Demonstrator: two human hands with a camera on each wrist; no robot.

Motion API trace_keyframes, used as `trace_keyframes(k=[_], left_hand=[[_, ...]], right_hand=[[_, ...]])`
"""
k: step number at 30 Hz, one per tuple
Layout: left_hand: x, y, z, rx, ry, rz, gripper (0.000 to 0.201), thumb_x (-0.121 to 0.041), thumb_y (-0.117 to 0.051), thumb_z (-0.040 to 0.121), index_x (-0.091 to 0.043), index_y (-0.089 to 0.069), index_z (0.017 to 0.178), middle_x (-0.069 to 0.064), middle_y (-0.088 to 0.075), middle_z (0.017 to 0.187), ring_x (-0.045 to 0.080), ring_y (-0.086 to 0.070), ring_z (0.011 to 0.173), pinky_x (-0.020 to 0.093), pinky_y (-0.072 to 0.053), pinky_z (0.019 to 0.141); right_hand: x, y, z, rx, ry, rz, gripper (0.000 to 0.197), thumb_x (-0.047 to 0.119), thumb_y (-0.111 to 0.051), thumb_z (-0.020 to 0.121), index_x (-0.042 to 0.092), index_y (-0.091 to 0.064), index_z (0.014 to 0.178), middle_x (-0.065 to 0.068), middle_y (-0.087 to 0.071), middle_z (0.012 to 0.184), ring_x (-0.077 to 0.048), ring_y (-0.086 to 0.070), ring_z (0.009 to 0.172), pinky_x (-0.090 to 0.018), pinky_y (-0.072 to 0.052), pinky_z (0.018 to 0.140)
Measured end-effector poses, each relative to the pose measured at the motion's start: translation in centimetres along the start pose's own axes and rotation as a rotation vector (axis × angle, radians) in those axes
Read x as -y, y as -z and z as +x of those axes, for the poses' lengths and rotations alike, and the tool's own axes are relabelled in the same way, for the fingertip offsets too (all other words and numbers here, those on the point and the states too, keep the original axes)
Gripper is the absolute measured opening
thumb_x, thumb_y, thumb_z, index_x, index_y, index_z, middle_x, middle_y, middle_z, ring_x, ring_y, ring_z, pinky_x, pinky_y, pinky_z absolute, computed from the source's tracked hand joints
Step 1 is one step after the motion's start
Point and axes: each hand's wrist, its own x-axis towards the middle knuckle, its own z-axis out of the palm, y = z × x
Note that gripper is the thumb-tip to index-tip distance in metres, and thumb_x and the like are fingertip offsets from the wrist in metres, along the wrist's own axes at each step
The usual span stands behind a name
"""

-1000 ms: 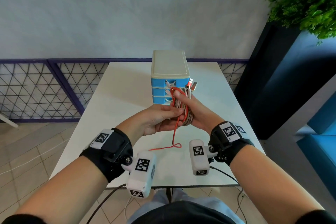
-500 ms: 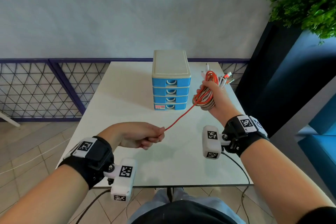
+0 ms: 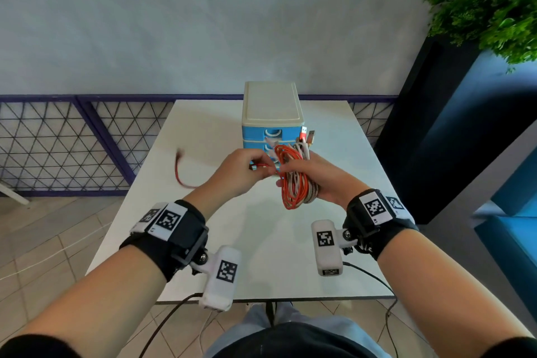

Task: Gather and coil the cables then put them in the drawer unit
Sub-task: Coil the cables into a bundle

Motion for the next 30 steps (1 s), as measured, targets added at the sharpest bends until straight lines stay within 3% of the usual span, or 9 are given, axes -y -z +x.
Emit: trace_keyframes(k=[5,9,13,15,18,21,25,28,30], left_hand=[[-0.3,-0.6,0.0,-0.096,0.001,0.054,0.013,-0.023,-0.070,0.082,-0.016,-0.067,0.092,-0.010,-0.059,0.085,-0.003,-0.050,0.071,0.008,-0.033,0.059],[0.0,0.0,-0.3,-0.035,0.150,0.003,0.029,-0.040,-0.061,0.087,-0.014,-0.061,0.074,-0.003,-0.052,0.066,0.009,-0.043,0.055,0.022,-0.032,0.051],[0.5,1.0,-1.0,0.177,0.464,-0.546,0.035,-0.038,-0.039,0.099,-0.017,-0.054,0.075,-0.005,-0.033,0.057,0.010,-0.024,0.043,0.021,-0.025,0.045],[0.6,1.1,-1.4,0.232,0.550,-0.780,0.026,-0.030,-0.038,0.101,-0.018,-0.054,0.084,-0.007,-0.037,0.058,0.009,-0.029,0.045,0.020,-0.032,0.050],[-0.2,0.6,-1.7,0.285,0.590,-1.025,0.020,-0.023,-0.040,0.100,-0.017,-0.055,0.086,-0.008,-0.048,0.059,0.007,-0.046,0.050,0.019,-0.049,0.055],[-1.3,-0.1,-1.7,0.249,0.581,-1.133,0.015,-0.021,-0.048,0.097,-0.016,-0.059,0.087,-0.007,-0.056,0.061,0.006,-0.057,0.055,0.021,-0.055,0.059],[-2.4,-0.9,-1.8,0.257,0.500,-1.077,0.010,-0.019,-0.055,0.093,-0.013,-0.063,0.090,-0.005,-0.063,0.066,0.006,-0.064,0.060,0.022,-0.056,0.063],[-3.2,-1.6,-1.8,0.249,0.466,-1.011,0.010,-0.017,-0.059,0.091,-0.010,-0.064,0.088,-0.002,-0.066,0.067,0.006,-0.064,0.059,0.021,-0.057,0.062],[-3.7,-2.0,-1.8,0.227,0.451,-0.935,0.011,-0.016,-0.061,0.090,-0.008,-0.065,0.084,0.001,-0.066,0.067,0.007,-0.062,0.056,0.019,-0.057,0.058]], right_hand=[[-0.5,-0.4,0.3,0.033,-0.003,-0.070,0.026,0.003,-0.062,0.086,0.010,-0.060,0.111,-0.013,-0.065,0.090,-0.024,-0.069,0.083,-0.041,-0.056,0.080],[-0.9,0.2,0.1,-0.072,0.006,-0.146,0.021,0.004,-0.061,0.085,0.012,-0.058,0.105,-0.008,-0.065,0.075,-0.017,-0.066,0.069,-0.035,-0.056,0.068],[-1.9,1.5,0.7,-0.292,0.023,-0.107,0.018,0.004,-0.058,0.085,0.012,-0.055,0.101,-0.009,-0.060,0.071,-0.017,-0.061,0.061,-0.033,-0.053,0.062],[-2.3,2.2,1.0,-0.360,0.017,-0.088,0.019,0.010,-0.061,0.086,0.011,-0.056,0.104,-0.008,-0.060,0.072,-0.016,-0.061,0.062,-0.032,-0.053,0.060],[-2.6,2.1,1.1,-0.258,0.068,0.038,0.023,0.028,-0.068,0.087,0.015,-0.060,0.104,-0.003,-0.057,0.074,-0.014,-0.059,0.065,-0.029,-0.054,0.065],[-2.2,1.0,0.9,-0.162,0.128,0.141,0.030,0.042,-0.061,0.087,0.018,-0.061,0.106,-0.001,-0.058,0.077,-0.013,-0.060,0.069,-0.026,-0.054,0.068],[-1.8,0.3,0.7,-0.056,0.149,0.160,0.051,0.043,-0.056,0.090,0.008,-0.054,0.126,-0.007,-0.068,0.089,-0.018,-0.068,0.076,-0.032,-0.058,0.070],[-1.5,-0.4,0.4,0.012,0.151,0.176,0.040,0.036,-0.048,0.096,0.007,-0.053,0.123,0.002,-0.067,0.068,-0.010,-0.065,0.059,-0.025,-0.055,0.055],[-1.3,-0.8,0.4,0.017,0.134,0.142,0.047,0.039,-0.059,0.089,0.009,-0.052,0.125,-0.003,-0.062,0.068,-0.016,-0.061,0.059,-0.026,-0.053,0.054]])
